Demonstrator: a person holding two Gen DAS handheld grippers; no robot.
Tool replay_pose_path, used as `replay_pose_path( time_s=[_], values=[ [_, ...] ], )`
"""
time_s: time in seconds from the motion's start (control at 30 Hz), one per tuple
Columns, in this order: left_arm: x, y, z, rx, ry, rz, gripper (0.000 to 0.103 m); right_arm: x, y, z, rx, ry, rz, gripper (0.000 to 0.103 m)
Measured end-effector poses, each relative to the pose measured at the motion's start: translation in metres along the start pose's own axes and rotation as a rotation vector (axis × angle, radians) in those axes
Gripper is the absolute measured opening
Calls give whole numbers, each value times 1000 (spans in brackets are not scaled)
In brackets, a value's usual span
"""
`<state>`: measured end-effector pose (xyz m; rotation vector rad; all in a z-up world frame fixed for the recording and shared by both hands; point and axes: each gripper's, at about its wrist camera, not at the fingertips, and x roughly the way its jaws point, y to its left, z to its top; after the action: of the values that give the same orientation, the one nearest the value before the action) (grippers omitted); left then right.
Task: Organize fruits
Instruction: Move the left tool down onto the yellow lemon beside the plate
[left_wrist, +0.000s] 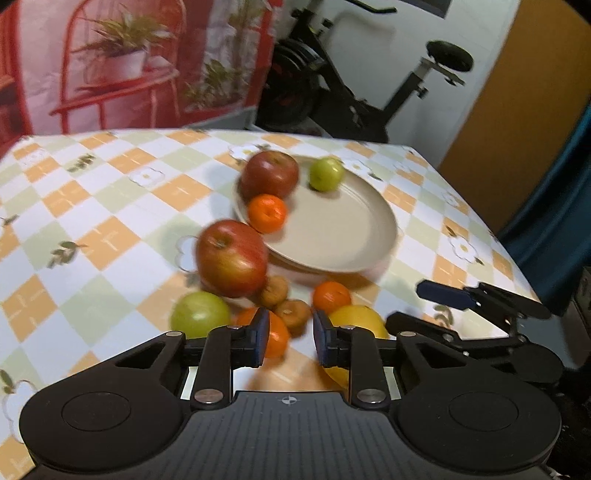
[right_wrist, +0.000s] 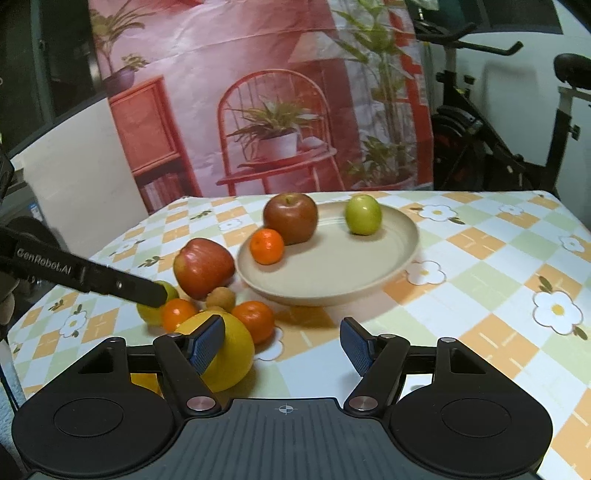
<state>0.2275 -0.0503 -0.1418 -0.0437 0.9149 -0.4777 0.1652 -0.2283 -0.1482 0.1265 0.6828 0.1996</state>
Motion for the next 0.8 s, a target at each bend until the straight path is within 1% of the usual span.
replay_pose_path(
  time_s=[0.13,0.23,0.37,0.53,0.8],
  values=[
    [9,-3,-2,-4,35,-51,27,-1,-5,-2,11,1,-14,65],
    [13,-6,-5,-8,45,-90,27,-2,-8,-3,21,5,-26,65],
    [18,-9,-5,-14,57,-123,27,-1,-12,-6,28,23,-47,64],
    [21,-12,-2,-15,60,-141,27,-2,-15,-7,35,28,-59,62],
    [34,-30,13,34,69,-158,28,-18,-18,-10,44,11,-51,62]
  ],
)
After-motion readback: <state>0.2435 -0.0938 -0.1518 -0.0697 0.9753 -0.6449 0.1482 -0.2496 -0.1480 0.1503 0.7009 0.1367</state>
